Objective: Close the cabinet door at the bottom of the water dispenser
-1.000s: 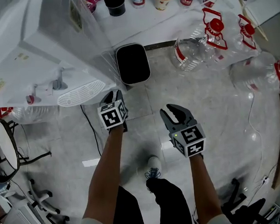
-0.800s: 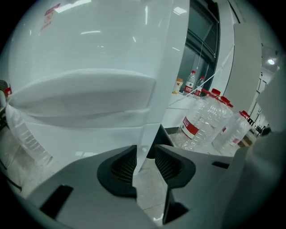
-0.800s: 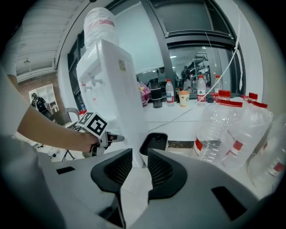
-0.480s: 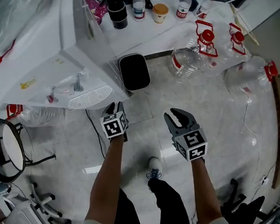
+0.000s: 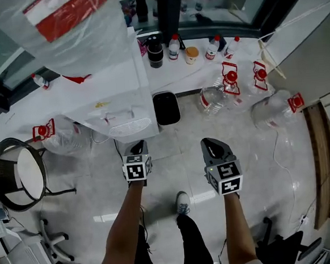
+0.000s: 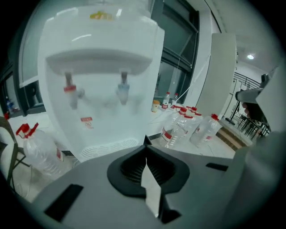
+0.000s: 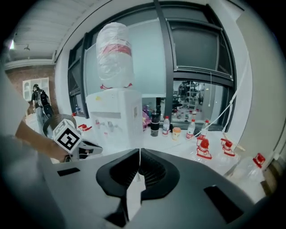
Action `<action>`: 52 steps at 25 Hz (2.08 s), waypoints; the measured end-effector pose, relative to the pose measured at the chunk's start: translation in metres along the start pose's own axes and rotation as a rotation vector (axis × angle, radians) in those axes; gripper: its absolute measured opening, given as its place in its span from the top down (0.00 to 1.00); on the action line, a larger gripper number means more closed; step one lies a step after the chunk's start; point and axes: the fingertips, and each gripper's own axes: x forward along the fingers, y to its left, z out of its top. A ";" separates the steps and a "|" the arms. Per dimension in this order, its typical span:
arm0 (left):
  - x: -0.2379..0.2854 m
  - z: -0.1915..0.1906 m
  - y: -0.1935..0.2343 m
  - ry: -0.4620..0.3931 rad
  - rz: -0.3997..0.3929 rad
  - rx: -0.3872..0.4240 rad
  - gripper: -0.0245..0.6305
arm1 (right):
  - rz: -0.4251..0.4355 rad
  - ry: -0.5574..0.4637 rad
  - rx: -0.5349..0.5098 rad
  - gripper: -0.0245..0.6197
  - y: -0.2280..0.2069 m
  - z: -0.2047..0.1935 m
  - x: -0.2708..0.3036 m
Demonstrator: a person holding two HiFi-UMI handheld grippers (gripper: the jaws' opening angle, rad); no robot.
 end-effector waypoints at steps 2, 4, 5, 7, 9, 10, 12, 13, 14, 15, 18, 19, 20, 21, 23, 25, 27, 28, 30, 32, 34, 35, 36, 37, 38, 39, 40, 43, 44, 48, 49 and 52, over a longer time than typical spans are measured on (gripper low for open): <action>-0.037 0.030 0.006 -0.030 -0.020 0.060 0.93 | -0.031 0.002 -0.041 0.92 0.008 0.033 -0.017; -0.077 0.064 0.013 -0.069 -0.027 0.107 0.93 | -0.033 -0.020 -0.083 0.92 0.022 0.071 -0.032; -0.097 0.080 0.017 -0.094 -0.030 0.115 0.93 | -0.028 -0.037 -0.101 0.92 0.030 0.090 -0.040; -0.138 0.116 0.025 -0.150 -0.033 0.122 0.93 | -0.013 -0.077 -0.140 0.92 0.050 0.130 -0.054; -0.179 0.157 0.033 -0.210 -0.034 0.134 0.93 | 0.009 -0.124 -0.182 0.92 0.071 0.175 -0.067; -0.199 0.176 0.036 -0.238 -0.034 0.139 0.93 | 0.021 -0.146 -0.202 0.92 0.082 0.196 -0.074; -0.240 0.212 0.042 -0.287 -0.032 0.154 0.93 | 0.046 -0.181 -0.235 0.92 0.101 0.234 -0.086; -0.259 0.229 0.046 -0.311 -0.027 0.170 0.93 | 0.060 -0.196 -0.253 0.92 0.108 0.251 -0.090; -0.277 0.246 0.052 -0.334 -0.020 0.193 0.93 | 0.072 -0.210 -0.270 0.92 0.114 0.268 -0.094; -0.294 0.261 0.057 -0.355 -0.013 0.222 0.93 | 0.076 -0.225 -0.284 0.92 0.118 0.283 -0.098; -0.342 0.287 0.063 -0.401 -0.007 0.312 0.93 | 0.056 -0.264 -0.288 0.92 0.128 0.314 -0.120; -0.357 0.293 0.064 -0.417 -0.008 0.328 0.93 | 0.047 -0.274 -0.292 0.92 0.132 0.323 -0.128; -0.372 0.298 0.065 -0.435 -0.008 0.337 0.93 | 0.043 -0.286 -0.302 0.92 0.138 0.332 -0.135; -0.387 0.305 0.066 -0.454 -0.004 0.345 0.93 | 0.044 -0.301 -0.314 0.92 0.145 0.344 -0.141; -0.414 0.318 0.067 -0.489 0.009 0.377 0.93 | 0.050 -0.342 -0.331 0.92 0.158 0.368 -0.152; -0.434 0.328 0.066 -0.513 0.016 0.415 0.93 | 0.053 -0.381 -0.349 0.92 0.167 0.386 -0.164; -0.450 0.337 0.064 -0.539 0.013 0.436 0.93 | 0.061 -0.400 -0.375 0.92 0.176 0.395 -0.172; -0.457 0.342 0.064 -0.554 0.014 0.440 0.93 | 0.067 -0.407 -0.387 0.92 0.179 0.398 -0.174; -0.473 0.354 0.064 -0.585 0.025 0.448 0.93 | 0.077 -0.423 -0.393 0.92 0.185 0.404 -0.179; -0.487 0.370 0.063 -0.626 0.042 0.462 0.93 | 0.073 -0.446 -0.395 0.92 0.186 0.411 -0.184; -0.498 0.383 0.060 -0.663 0.053 0.477 0.93 | 0.061 -0.469 -0.406 0.92 0.186 0.419 -0.190; -0.502 0.388 0.058 -0.679 0.058 0.483 0.93 | 0.056 -0.480 -0.409 0.92 0.186 0.423 -0.193; -0.507 0.393 0.056 -0.692 0.061 0.487 0.93 | 0.056 -0.490 -0.409 0.92 0.186 0.427 -0.195; -0.511 0.398 0.055 -0.703 0.064 0.491 0.93 | 0.058 -0.500 -0.409 0.92 0.186 0.431 -0.198; -0.515 0.402 0.053 -0.712 0.067 0.495 0.93 | 0.065 -0.509 -0.409 0.92 0.188 0.434 -0.201; -0.519 0.405 0.051 -0.719 0.071 0.502 0.93 | 0.072 -0.518 -0.410 0.92 0.189 0.438 -0.204; -0.524 0.408 0.049 -0.725 0.074 0.512 0.93 | 0.077 -0.526 -0.413 0.92 0.192 0.441 -0.207; -0.537 0.418 0.042 -0.749 0.070 0.537 0.93 | 0.077 -0.550 -0.427 0.92 0.197 0.448 -0.216; -0.541 0.421 0.041 -0.759 0.070 0.543 0.93 | 0.077 -0.555 -0.435 0.92 0.199 0.450 -0.218; -0.555 0.429 0.039 -0.795 0.081 0.554 0.93 | 0.084 -0.571 -0.449 0.92 0.204 0.458 -0.224; -0.558 0.430 0.039 -0.800 0.081 0.556 0.93 | 0.083 -0.575 -0.449 0.92 0.204 0.459 -0.225; -0.565 0.431 0.039 -0.812 0.083 0.553 0.93 | 0.086 -0.581 -0.461 0.92 0.209 0.462 -0.227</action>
